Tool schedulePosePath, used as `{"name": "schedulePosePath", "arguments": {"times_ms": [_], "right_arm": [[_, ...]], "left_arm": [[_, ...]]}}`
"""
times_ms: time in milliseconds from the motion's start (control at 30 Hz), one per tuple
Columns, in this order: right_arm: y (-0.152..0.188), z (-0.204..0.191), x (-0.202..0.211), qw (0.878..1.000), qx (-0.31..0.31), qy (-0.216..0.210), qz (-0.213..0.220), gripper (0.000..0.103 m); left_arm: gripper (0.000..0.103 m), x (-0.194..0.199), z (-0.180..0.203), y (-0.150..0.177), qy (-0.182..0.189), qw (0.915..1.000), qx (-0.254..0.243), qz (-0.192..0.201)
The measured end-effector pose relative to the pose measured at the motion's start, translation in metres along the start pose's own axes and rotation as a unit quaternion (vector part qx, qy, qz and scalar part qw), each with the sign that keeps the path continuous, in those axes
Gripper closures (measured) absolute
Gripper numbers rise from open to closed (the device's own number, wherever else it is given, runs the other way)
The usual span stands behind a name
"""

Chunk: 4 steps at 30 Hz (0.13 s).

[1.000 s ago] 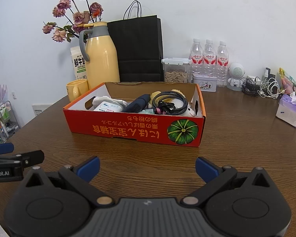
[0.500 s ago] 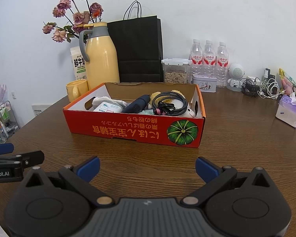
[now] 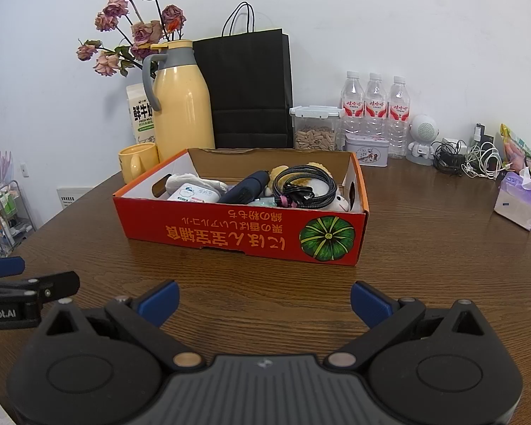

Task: Organize objects

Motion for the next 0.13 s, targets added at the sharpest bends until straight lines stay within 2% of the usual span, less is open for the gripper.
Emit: {"name": "schedulePosePath", "arguments": {"times_ms": [133], "right_arm": [[-0.0007, 0.0015, -0.0003, 1.000, 0.000, 0.000, 0.000, 0.000]], "left_arm": [[0.000, 0.0015, 0.0009, 0.0008, 0.001, 1.0000, -0.001, 0.001]]}}
Point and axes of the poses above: each gripper's, at about its wrist camera, not at the fingertips, and x roughly against the way its jaws point, z to its right, y to its underside, the point moved 8 cm from there along -x, roughly the way its jaws point, and after that the axes turned 10 degrees about y, right-handed, at the moved point
